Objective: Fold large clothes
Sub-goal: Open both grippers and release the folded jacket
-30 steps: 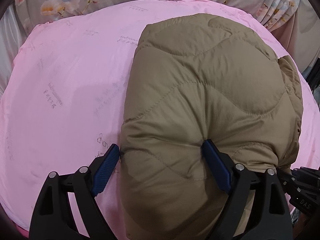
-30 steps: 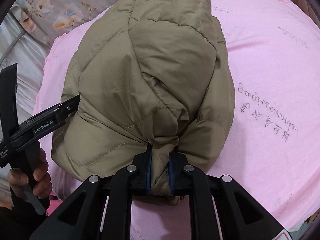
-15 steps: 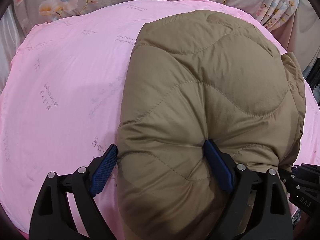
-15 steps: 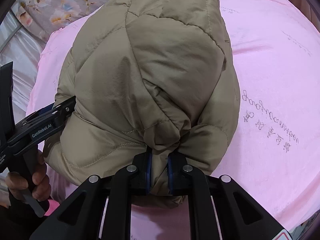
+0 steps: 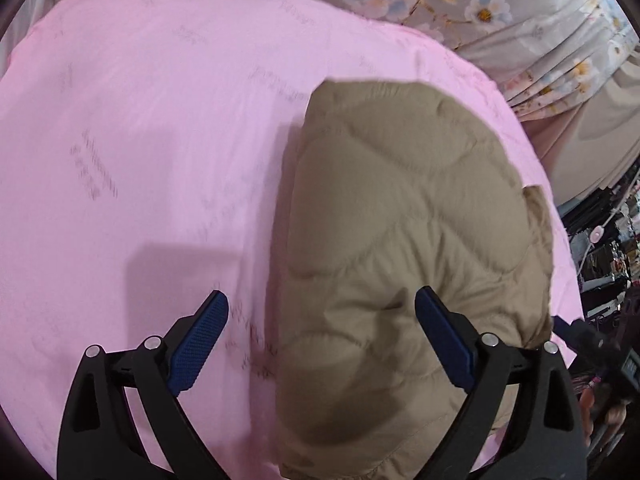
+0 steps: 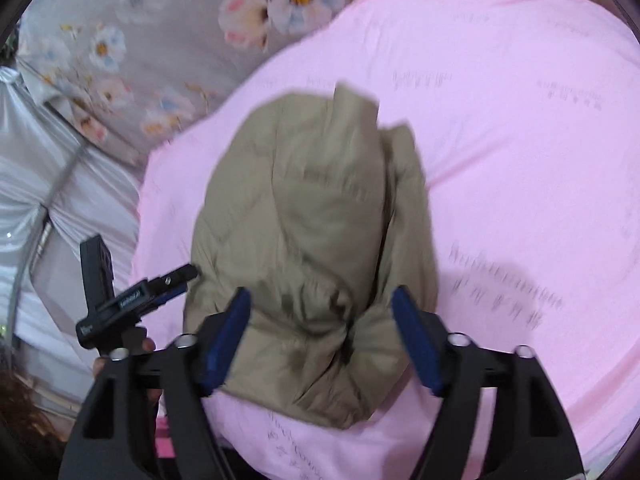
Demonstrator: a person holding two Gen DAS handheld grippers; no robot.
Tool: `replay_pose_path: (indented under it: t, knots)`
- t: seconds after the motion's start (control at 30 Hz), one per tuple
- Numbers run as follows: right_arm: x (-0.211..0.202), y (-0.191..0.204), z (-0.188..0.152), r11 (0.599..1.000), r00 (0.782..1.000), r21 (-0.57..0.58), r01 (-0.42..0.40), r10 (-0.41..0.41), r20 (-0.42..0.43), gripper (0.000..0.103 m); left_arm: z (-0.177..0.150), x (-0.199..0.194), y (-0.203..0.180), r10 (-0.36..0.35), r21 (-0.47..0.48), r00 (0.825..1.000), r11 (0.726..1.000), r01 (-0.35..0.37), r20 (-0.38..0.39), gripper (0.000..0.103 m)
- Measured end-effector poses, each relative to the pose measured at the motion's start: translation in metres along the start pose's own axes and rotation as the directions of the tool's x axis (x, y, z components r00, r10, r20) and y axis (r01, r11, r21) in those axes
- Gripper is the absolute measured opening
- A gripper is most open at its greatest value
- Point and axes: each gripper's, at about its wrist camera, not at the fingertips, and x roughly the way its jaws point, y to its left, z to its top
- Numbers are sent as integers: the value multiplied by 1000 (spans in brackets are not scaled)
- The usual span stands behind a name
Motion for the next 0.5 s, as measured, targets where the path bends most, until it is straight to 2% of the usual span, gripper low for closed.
replay_pose_path:
  t: [0.1,0.17,0.27,0.33,0.43,0.5]
  knots:
    - [14,-31,13,993,996,85,-84,88,-35,86,15,1,0,-63,4,998,998,63,-12,97]
    - [26,-54,18,982,990,158,-103,116,-75,86,20,8,2,-87,-2,996,996,87,-30,97]
    - [47,-75,18,947,969,262,-185,220,-110,87,26,22,8,-107,-34,992,994,105,-59,97]
    - [59,-77,17,928,949,279,-248,290,-120,87,28,31,11,-134,-53,988,990,130,-80,97]
    - [75,-59,10,931,946,263,-254,296,-134,88,30,40,16,-152,-60,983,987,147,-99,97]
    - [85,-54,9,924,941,274,-265,310,-135,96,30,44,17,-168,-56,981,985,163,-101,98]
